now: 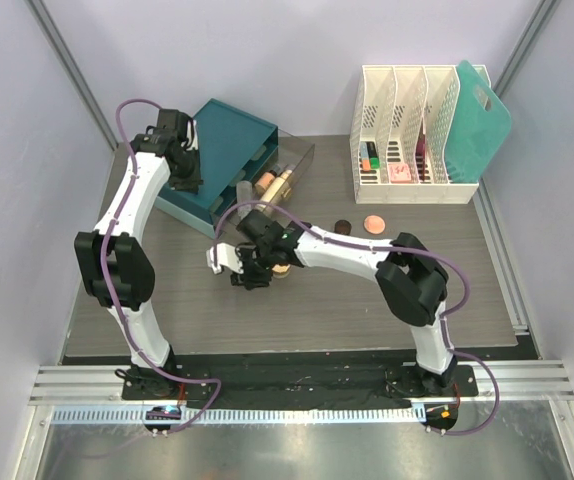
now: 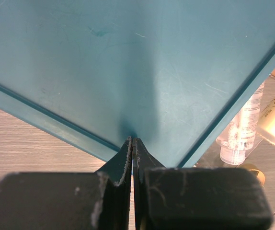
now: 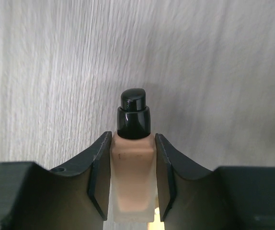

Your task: Organize the makeup

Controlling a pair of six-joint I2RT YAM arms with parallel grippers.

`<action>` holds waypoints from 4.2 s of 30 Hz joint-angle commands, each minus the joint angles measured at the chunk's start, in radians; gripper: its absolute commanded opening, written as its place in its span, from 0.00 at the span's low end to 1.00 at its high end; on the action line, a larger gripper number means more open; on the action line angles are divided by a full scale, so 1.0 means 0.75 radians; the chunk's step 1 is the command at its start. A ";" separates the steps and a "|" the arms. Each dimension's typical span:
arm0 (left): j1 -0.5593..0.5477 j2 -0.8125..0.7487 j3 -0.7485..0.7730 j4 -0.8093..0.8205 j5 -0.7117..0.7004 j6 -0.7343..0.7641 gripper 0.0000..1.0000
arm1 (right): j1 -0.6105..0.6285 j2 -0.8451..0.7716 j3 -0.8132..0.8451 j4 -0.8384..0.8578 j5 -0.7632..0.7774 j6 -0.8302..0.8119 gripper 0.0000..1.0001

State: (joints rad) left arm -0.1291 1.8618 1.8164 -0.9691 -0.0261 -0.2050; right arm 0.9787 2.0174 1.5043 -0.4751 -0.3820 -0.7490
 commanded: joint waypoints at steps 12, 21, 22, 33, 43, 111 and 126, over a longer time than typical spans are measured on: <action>-0.002 0.017 -0.027 -0.064 -0.014 0.008 0.00 | -0.118 -0.213 0.375 0.357 -0.002 0.278 0.01; -0.002 0.011 -0.027 -0.066 -0.012 0.012 0.00 | -0.288 -0.005 0.595 0.578 0.131 0.555 0.01; -0.002 0.011 -0.027 -0.064 -0.012 0.012 0.00 | -0.290 0.016 0.612 0.576 0.143 0.553 0.01; -0.002 0.001 -0.021 -0.068 -0.029 0.016 0.00 | -0.305 0.102 0.580 0.582 0.360 0.571 0.22; -0.002 0.007 -0.017 -0.070 -0.026 0.012 0.00 | -0.307 0.063 0.520 0.584 0.458 0.536 0.87; -0.002 -0.001 -0.043 -0.080 -0.018 0.014 0.00 | -0.671 0.376 0.678 0.294 -0.170 2.244 0.01; -0.002 0.005 -0.035 -0.084 -0.018 0.018 0.00 | -0.677 0.362 0.827 -0.102 -0.088 2.063 0.01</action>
State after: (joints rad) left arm -0.1307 1.8484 1.7966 -0.9562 -0.0448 -0.2012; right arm 0.4690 2.3970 2.0796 -0.4366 -0.4774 0.8722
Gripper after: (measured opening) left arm 0.002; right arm 0.017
